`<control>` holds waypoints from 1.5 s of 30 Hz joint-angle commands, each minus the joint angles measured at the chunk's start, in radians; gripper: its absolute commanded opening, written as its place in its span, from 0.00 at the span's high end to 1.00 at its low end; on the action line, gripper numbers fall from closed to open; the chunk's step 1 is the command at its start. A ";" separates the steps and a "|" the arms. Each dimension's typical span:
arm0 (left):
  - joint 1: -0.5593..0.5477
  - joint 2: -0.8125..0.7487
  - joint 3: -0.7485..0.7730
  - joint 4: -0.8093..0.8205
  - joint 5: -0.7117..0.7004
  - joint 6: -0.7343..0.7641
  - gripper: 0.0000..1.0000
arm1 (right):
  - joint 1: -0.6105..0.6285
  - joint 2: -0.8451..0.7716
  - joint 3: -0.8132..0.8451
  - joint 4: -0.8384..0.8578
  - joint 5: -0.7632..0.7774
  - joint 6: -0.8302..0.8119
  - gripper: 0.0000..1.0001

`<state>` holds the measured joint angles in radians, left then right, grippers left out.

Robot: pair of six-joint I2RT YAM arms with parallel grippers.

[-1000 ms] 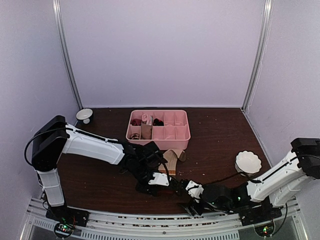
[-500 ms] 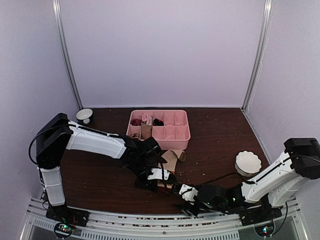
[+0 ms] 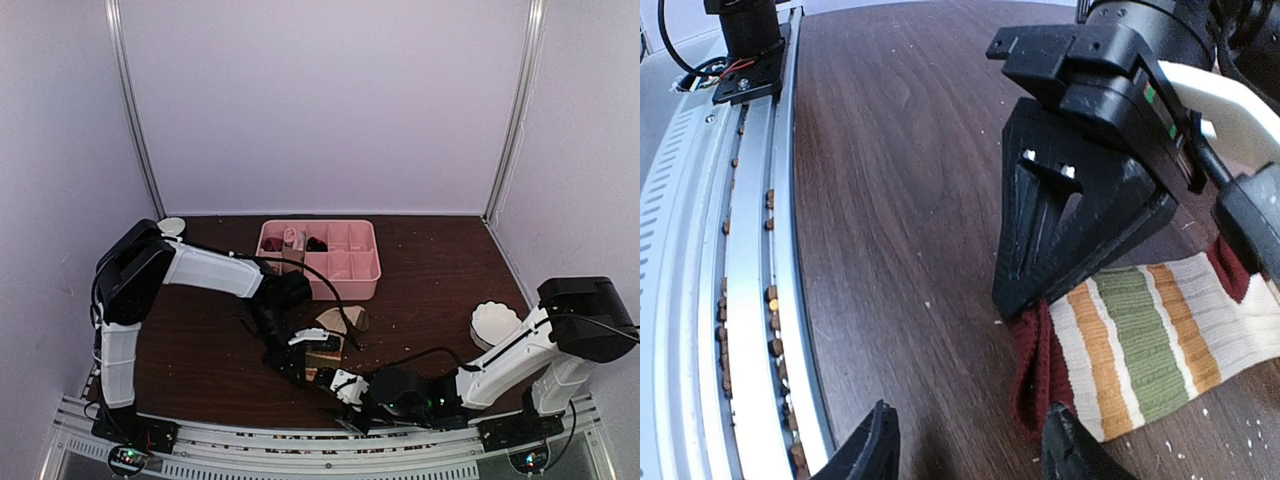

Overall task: Roll the socks
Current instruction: Roll the sock at the center of the board.

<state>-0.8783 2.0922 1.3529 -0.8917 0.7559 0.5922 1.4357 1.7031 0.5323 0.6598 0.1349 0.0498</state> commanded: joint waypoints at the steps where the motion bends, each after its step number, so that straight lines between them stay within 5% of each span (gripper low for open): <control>1: 0.011 0.020 0.028 -0.076 0.072 0.018 1.00 | -0.005 0.058 0.048 0.055 0.008 0.001 0.54; 11: 0.013 0.029 0.038 -0.092 0.057 0.035 1.00 | -0.071 0.123 0.071 0.055 -0.029 0.018 0.67; 19: 0.013 0.030 0.039 -0.076 0.016 0.034 1.00 | -0.093 0.124 0.079 0.050 -0.142 0.041 1.00; 24: 0.013 -0.038 -0.010 0.030 -0.083 -0.007 0.73 | -0.124 0.132 0.081 -0.004 -0.228 0.169 1.00; 31: 0.013 -0.398 -0.319 0.358 -0.213 0.016 0.56 | -0.253 0.179 0.055 -0.004 -0.515 0.493 1.00; 45: -0.129 -0.457 -0.335 0.347 -0.317 0.176 0.58 | -0.336 0.201 0.083 -0.044 -0.710 0.899 1.00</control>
<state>-0.9646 1.6367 1.0088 -0.5819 0.4896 0.6949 1.1217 1.8732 0.6243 0.6701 -0.5182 0.7895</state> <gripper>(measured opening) 0.429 0.017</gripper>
